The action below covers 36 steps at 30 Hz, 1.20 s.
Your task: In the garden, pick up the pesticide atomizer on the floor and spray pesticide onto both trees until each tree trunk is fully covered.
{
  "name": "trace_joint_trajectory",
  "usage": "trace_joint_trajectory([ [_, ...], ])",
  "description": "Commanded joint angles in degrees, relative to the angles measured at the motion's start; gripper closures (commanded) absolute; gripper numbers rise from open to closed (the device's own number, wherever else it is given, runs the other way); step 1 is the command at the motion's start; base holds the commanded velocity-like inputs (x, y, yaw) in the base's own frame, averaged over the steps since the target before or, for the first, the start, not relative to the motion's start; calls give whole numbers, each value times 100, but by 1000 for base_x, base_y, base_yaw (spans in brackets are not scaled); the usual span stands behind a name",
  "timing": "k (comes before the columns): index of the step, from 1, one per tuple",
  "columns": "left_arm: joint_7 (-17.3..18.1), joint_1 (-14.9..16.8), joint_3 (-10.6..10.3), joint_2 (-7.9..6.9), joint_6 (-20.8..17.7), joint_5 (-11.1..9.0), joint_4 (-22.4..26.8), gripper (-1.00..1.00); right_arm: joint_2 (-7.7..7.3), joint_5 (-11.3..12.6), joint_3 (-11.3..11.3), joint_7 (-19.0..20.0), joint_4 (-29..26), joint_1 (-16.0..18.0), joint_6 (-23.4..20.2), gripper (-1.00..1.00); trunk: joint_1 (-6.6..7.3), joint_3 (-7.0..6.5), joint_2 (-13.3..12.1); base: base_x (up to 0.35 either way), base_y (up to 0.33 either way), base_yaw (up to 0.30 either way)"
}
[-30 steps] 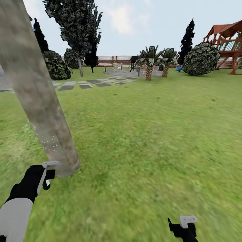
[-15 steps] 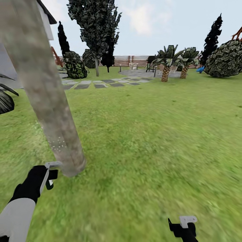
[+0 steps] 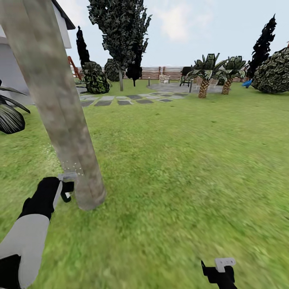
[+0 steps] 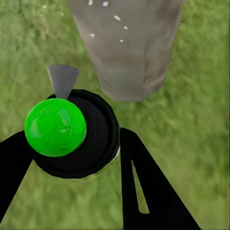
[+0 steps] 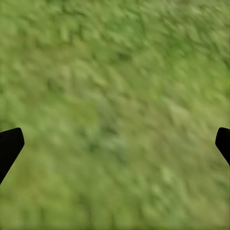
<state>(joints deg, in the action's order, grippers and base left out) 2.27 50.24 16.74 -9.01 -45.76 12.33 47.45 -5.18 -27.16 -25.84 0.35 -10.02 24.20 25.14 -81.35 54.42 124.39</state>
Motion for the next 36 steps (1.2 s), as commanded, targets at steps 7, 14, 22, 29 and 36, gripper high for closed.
trace_joint_trajectory([
  [7,31,177,-15,-371,-71,-3,-70,100,5,-6,6,8,0,0,0,-100,0,1,0,0,0,0],
  [14,43,371,-479,-208,-546,-44,-29,100,9,-9,7,1,0,2,0,-100,0,1,0,0,0,54],
  [22,927,386,-778,-370,-579,18,-35,100,9,-3,5,0,0,1,0,-100,0,1,0,0,0,177],
  [29,985,726,-998,-277,-1141,15,23,100,1,0,1,0,0,-3,0,-100,0,1,0,0,0,4],
  [36,994,859,-957,-786,-1163,19,17,100,0,0,0,0,0,2,0,-100,0,1,0,0,0,0],
])
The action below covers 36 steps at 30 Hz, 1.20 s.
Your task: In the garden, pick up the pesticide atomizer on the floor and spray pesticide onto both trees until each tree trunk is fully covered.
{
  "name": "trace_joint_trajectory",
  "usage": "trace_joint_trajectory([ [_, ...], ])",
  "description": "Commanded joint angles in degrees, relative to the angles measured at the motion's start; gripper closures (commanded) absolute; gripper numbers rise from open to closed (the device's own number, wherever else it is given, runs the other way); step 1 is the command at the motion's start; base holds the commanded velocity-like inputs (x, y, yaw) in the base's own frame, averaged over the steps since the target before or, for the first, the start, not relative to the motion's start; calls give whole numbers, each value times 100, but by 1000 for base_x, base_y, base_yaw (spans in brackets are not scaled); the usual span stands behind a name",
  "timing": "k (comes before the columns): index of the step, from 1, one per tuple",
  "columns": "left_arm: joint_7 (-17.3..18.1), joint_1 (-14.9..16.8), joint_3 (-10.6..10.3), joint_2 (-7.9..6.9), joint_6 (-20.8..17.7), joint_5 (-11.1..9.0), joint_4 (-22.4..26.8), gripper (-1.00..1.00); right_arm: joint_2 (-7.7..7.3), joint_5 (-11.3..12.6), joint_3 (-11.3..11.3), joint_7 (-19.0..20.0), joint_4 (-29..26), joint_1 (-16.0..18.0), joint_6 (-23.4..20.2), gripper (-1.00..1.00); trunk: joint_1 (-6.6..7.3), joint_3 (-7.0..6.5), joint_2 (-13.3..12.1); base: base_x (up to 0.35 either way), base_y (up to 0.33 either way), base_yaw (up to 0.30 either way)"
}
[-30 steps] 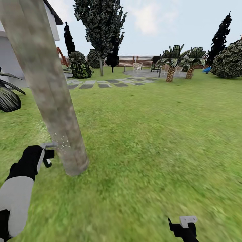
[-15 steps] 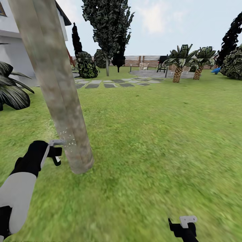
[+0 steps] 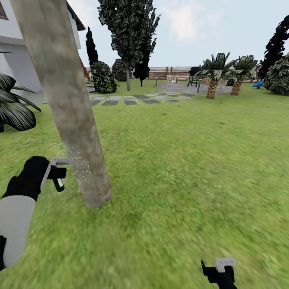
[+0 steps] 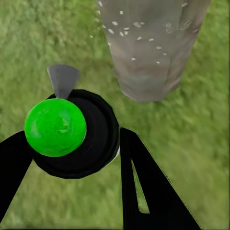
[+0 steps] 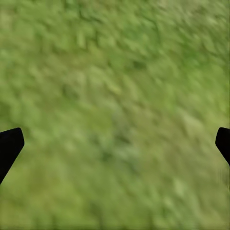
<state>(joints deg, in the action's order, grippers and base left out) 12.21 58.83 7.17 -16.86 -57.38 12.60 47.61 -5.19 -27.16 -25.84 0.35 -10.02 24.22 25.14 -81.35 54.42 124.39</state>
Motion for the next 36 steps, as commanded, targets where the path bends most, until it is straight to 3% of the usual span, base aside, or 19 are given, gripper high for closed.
trace_joint_trajectory([
  [1,0,-6,0,-9,-1,-6,1,100,0,0,0,0,0,-2,0,-100,0,0,0,7,0,0],
  [8,-8,43,-15,30,-10,-21,20,100,0,0,0,3,-1,0,0,-100,0,0,0,177,-163,0],
  [30,-8,50,2,25,-10,-30,20,100,8,0,3,9,0,-2,0,-100,0,0,0,34,-274,0],
  [36,-16,50,3,11,-10,-30,20,100,9,0,6,9,-1,-4,0,-100,0,0,0,182,-239,191],
])
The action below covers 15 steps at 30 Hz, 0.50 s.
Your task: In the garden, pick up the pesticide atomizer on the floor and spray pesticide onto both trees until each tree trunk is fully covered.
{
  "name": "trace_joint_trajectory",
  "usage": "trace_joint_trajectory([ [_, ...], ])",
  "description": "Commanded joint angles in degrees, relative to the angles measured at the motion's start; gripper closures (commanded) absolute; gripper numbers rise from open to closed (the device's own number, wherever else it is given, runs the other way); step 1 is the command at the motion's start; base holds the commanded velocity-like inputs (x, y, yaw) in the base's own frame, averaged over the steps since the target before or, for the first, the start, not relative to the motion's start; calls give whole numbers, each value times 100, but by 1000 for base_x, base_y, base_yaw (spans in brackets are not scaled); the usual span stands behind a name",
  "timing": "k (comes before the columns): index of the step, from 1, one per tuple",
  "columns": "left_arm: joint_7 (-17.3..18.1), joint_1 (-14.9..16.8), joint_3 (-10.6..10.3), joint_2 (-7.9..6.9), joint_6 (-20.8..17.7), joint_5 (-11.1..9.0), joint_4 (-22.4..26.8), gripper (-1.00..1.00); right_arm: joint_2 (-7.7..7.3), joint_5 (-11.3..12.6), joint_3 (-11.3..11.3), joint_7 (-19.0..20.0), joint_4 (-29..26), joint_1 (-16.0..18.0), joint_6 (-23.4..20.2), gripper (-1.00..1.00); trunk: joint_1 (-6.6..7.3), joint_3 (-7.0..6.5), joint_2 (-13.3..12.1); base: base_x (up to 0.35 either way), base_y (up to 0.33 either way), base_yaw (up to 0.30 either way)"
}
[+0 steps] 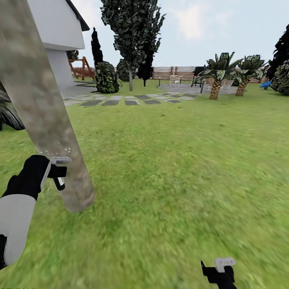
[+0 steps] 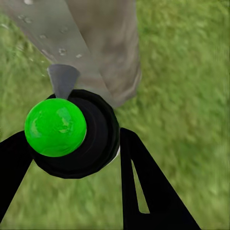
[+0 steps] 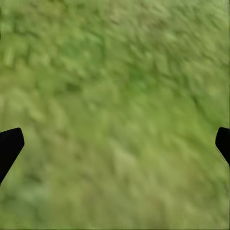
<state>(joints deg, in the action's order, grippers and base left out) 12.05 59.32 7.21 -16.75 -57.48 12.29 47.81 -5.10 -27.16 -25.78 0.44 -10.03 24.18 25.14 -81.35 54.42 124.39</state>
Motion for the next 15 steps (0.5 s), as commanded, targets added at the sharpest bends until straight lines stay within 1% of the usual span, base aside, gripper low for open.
trace_joint_trajectory([
  [1,0,0,0,1,0,1,0,100,0,-1,2,0,1,-1,0,-100,0,0,0,223,-209,271],
  [13,-2,-3,4,9,0,3,0,100,0,-6,3,0,1,3,0,-100,0,0,0,227,-204,274],
  [15,-7,-7,3,12,0,8,0,100,0,-5,0,0,1,0,0,-100,0,0,0,170,-229,154],
])
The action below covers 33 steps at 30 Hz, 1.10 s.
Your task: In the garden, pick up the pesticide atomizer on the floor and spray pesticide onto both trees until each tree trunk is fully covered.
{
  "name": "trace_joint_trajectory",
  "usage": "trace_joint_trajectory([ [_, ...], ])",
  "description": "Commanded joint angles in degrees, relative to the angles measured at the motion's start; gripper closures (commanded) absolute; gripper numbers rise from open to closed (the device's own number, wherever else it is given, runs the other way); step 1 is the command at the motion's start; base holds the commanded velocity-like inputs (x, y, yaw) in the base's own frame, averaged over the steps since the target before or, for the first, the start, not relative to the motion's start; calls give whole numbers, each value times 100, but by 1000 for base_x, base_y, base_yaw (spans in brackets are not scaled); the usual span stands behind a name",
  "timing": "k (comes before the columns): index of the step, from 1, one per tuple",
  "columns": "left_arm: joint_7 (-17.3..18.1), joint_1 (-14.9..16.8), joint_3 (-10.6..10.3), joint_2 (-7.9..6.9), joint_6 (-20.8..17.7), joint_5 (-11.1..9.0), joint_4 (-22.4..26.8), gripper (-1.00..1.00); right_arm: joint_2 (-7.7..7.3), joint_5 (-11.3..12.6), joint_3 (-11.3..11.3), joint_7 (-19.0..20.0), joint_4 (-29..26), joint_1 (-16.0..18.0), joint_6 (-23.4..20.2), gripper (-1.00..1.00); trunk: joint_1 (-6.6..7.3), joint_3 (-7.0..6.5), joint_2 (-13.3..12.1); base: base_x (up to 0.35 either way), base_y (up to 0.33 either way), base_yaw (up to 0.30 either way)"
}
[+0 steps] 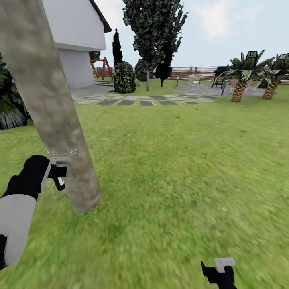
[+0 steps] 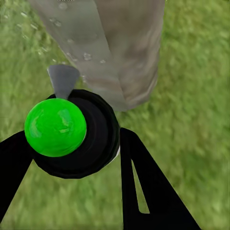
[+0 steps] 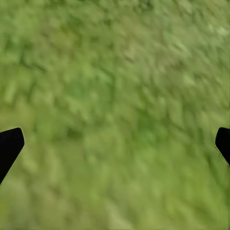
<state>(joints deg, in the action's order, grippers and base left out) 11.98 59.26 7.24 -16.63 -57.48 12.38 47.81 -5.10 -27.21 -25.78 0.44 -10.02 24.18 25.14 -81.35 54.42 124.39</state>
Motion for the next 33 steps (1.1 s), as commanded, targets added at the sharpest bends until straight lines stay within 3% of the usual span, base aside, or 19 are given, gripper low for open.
trace_joint_trajectory([
  [1,-2,-7,-2,1,0,1,0,100,0,3,-3,0,0,1,0,-100,0,0,0,91,-258,27],
  [10,-19,-31,2,-1,0,9,0,100,0,2,2,0,-5,1,0,-100,0,0,0,10,-270,7],
  [20,-42,-99,18,-55,21,23,-16,100,8,-2,3,0,-5,1,0,-100,0,0,0,62,-272,251],
  [25,-46,-162,6,-14,45,13,-26,100,9,-4,3,0,-4,3,0,-100,0,0,0,142,-272,273],
  [33,-46,-298,93,-44,64,19,-93,100,9,3,3,0,-8,3,0,-100,0,0,0,133,-272,31],
])
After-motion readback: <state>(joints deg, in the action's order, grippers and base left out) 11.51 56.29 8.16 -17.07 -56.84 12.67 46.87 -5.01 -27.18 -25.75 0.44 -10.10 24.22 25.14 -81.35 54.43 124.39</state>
